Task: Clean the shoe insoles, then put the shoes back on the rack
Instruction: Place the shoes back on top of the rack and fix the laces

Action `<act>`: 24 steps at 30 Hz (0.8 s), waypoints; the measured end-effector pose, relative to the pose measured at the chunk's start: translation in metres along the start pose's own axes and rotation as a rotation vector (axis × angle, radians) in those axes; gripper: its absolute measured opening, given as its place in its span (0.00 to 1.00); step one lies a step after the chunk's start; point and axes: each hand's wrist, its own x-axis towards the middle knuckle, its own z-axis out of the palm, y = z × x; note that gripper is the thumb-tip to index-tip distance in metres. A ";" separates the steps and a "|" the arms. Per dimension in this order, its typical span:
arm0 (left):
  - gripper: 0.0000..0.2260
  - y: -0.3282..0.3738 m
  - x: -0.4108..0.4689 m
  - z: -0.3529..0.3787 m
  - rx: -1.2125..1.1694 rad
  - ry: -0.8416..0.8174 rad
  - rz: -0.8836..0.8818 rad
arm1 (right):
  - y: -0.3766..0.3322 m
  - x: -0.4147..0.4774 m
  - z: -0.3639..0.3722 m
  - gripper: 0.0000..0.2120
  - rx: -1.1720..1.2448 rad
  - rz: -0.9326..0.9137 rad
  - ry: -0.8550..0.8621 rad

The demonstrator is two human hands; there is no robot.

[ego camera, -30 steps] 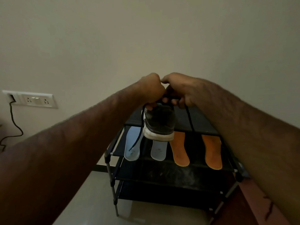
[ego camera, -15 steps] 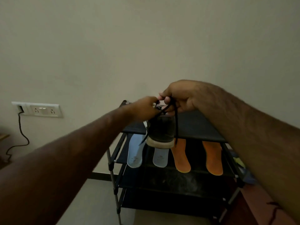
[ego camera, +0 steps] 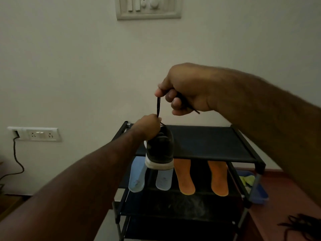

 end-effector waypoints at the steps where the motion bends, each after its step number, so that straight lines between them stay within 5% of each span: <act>1: 0.10 0.001 -0.001 0.000 -0.044 0.007 -0.002 | 0.002 -0.003 -0.002 0.12 -0.001 -0.014 -0.004; 4: 0.13 -0.001 0.002 -0.005 -0.131 0.028 -0.016 | 0.019 -0.001 -0.002 0.09 -0.032 -0.079 -0.013; 10: 0.02 -0.007 0.010 -0.029 -0.120 0.082 0.001 | 0.038 0.013 0.009 0.11 -0.319 -0.188 0.055; 24: 0.09 -0.019 0.027 -0.020 -0.023 0.117 0.142 | 0.102 0.090 0.049 0.11 -0.578 0.035 0.039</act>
